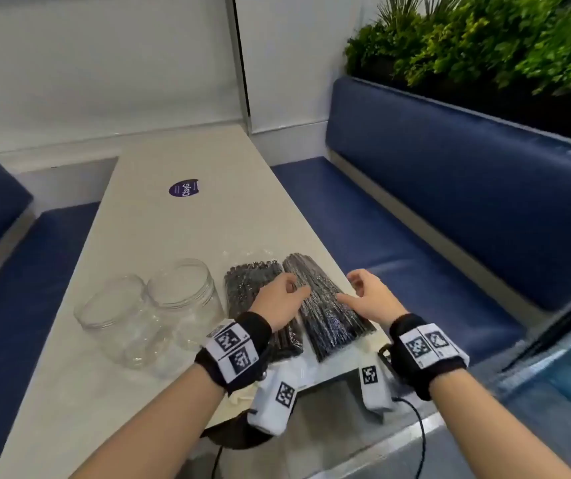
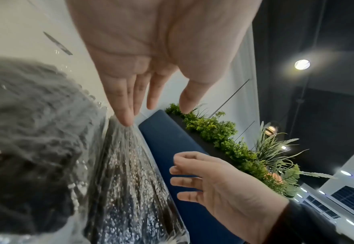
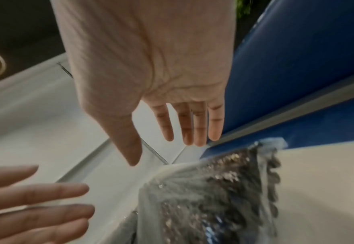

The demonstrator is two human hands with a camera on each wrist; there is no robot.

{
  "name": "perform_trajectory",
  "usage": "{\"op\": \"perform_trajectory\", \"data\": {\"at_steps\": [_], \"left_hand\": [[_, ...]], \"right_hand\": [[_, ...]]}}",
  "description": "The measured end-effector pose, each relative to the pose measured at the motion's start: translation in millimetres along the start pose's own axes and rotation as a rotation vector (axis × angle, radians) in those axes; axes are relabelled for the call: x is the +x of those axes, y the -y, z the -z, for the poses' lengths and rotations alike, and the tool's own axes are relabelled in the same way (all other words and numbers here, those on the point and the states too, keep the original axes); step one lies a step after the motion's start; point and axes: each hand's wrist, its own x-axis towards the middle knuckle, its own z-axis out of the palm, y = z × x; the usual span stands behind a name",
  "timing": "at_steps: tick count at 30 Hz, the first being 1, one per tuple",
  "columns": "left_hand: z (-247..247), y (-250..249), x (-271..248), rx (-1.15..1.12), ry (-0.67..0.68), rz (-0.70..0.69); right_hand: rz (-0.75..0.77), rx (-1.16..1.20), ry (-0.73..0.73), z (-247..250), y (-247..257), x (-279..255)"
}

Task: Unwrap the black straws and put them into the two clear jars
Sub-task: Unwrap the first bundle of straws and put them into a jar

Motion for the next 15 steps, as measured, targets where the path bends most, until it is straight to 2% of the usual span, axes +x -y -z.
{"op": "perform_trajectory", "data": {"at_steps": [5, 15], "left_hand": [[-18, -2, 23, 0.007, 0.071, 0.078], [-34, -2, 39, -0.001, 0.109, 0.184]], "right_hand": [[-0.127, -0.072, 0.199, -13, -2, 8], [-0.234, 0.018, 0.244, -18, 2, 26]]}}
